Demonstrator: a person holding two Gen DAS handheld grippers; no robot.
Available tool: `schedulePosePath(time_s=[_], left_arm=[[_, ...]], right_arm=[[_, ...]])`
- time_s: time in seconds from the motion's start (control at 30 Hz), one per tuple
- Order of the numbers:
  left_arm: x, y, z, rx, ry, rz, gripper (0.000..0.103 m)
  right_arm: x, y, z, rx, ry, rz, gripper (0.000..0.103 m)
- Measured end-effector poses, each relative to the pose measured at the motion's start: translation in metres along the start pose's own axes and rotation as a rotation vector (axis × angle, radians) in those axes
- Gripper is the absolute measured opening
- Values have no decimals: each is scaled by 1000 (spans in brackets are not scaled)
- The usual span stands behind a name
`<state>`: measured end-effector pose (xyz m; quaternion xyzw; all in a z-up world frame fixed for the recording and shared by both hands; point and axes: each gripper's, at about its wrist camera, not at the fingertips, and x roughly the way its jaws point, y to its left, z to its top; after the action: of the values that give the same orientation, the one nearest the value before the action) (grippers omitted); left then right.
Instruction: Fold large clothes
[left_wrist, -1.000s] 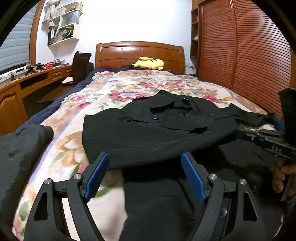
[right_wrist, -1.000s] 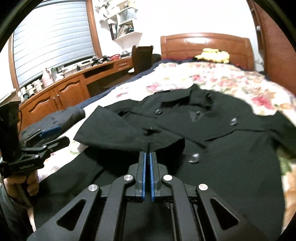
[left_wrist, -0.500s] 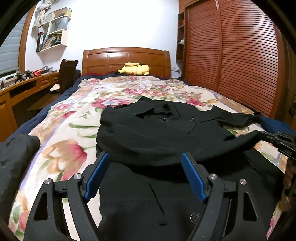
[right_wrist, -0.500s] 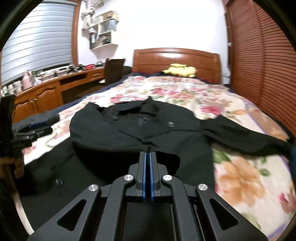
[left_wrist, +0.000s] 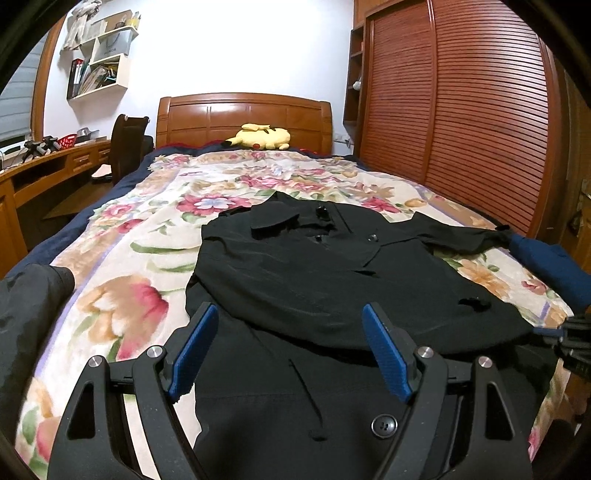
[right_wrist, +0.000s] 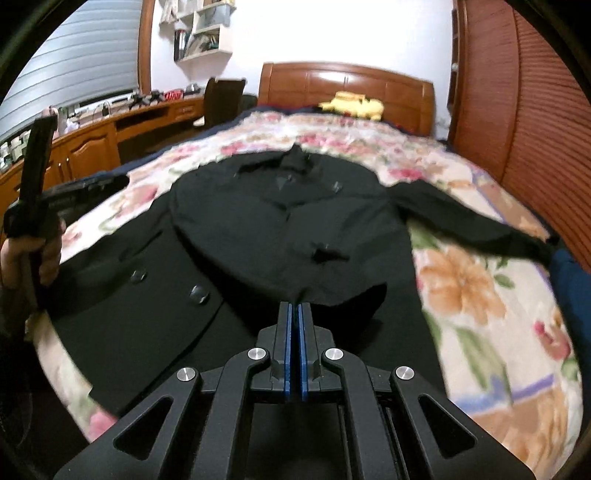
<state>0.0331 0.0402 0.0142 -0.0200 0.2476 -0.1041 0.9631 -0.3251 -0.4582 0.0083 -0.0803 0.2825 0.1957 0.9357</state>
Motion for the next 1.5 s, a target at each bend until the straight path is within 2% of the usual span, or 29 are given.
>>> schedulePosePath(time_s=[0.17,0.2,0.23,0.3,0.37,0.4,0.5,0.63,0.83,0.9,0.97,1.1,1.23,1.37,1.5], left_arm=[[-3,-3,-3,8,1,-12,81],[-3,-4,-3,14,2,-15,81],[-3,-5,-3,18,2,-16,81],[-3,-7,-3,24,2,-19,81],[-2,-8,-2,28,5,-23,81],[-1,-9,-2,29,9,-25,81],[-1,-11,-2,39,13,-28,81],[-5,-16,-2,48,4,-46,81],[-2,-27,-2,71,15,-75,82],[-2,-29,-3,75,16,-90,96],[-3,-30,-3,79,17,-97,103],[-5,-33,-2,83,7,-92,103],[-5,-36,-2,93,3,-87,103],[-5,-42,-2,100,-3,-90,103],[-5,-45,-1,104,-6,-98,103]], right_arm=[[-9,-8,6,10,23,-5,3],[-12,-11,7,19,22,-12,7],[-16,-13,9,25,17,-27,11],[-25,-18,16,36,-3,-49,32],[-31,-20,20,49,-15,-53,46],[-31,-22,24,45,-17,-62,47],[-21,-22,34,7,-14,-94,47],[8,-21,35,12,17,-53,47],[58,-23,25,28,121,-48,47],[72,-25,16,26,163,-53,47],[80,-27,7,28,178,-54,47],[78,-32,1,66,155,-40,48],[71,-27,4,39,154,-62,49],[55,-26,13,17,114,-66,49],[46,-44,24,10,80,-97,50]])
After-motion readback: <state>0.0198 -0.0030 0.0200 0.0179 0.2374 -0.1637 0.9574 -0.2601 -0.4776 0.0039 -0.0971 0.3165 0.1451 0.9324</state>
